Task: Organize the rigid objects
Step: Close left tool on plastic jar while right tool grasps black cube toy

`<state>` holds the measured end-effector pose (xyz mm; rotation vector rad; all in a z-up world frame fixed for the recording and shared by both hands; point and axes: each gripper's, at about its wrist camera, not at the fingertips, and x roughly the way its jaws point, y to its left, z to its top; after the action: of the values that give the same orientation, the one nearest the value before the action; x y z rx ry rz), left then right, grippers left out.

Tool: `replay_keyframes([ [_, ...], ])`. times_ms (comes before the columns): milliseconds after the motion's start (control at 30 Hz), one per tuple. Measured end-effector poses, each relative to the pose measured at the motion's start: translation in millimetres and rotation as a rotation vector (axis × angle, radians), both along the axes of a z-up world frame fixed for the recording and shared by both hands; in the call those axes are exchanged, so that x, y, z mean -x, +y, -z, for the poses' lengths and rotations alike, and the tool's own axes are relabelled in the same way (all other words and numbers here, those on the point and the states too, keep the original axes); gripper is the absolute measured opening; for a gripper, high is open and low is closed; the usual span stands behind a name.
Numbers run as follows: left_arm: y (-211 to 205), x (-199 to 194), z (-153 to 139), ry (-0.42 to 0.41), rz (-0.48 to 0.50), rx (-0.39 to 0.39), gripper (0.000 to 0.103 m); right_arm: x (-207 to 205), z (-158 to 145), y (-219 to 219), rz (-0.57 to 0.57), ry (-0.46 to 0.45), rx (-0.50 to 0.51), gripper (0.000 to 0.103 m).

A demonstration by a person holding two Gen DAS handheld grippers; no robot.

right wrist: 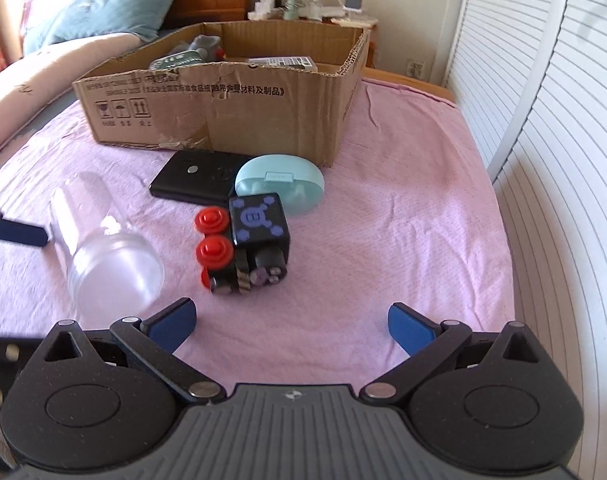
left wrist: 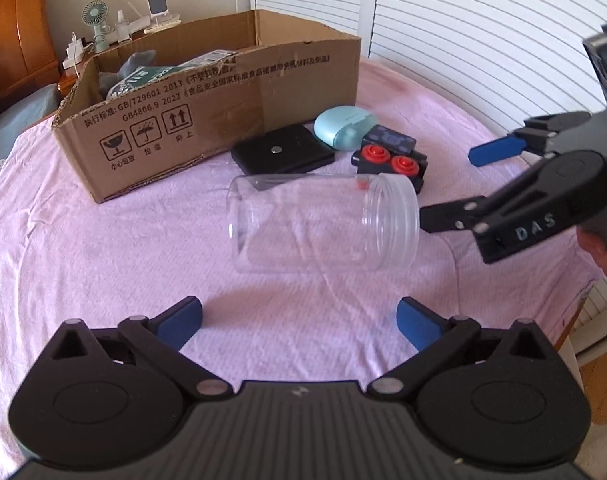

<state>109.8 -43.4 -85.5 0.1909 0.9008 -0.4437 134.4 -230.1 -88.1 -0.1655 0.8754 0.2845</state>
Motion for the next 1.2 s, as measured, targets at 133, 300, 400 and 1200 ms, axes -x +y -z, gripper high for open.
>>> replay_keyframes([
  [133, -8.8, -4.4, 0.1, -0.008, -0.014, 0.002, 0.102, 10.6, 1.4, -13.1, -0.015, -0.027, -0.011, 0.103],
  [300, -19.8, -7.1, 0.2, -0.031, -0.037, -0.002, 0.102, 17.7, 3.3, -17.5, -0.025, -0.055, -0.020, 0.103],
  [400, -24.7, -7.0, -4.4, -0.078, -0.048, -0.013, 0.102, 18.8, 3.7, -17.6, -0.025, -0.063, -0.021, 0.103],
  [1200, 26.7, -23.9, -18.4, -0.107, -0.255, -0.004, 0.091, -8.7, 3.0, 36.3, -0.149, -0.033, -0.016, 0.103],
])
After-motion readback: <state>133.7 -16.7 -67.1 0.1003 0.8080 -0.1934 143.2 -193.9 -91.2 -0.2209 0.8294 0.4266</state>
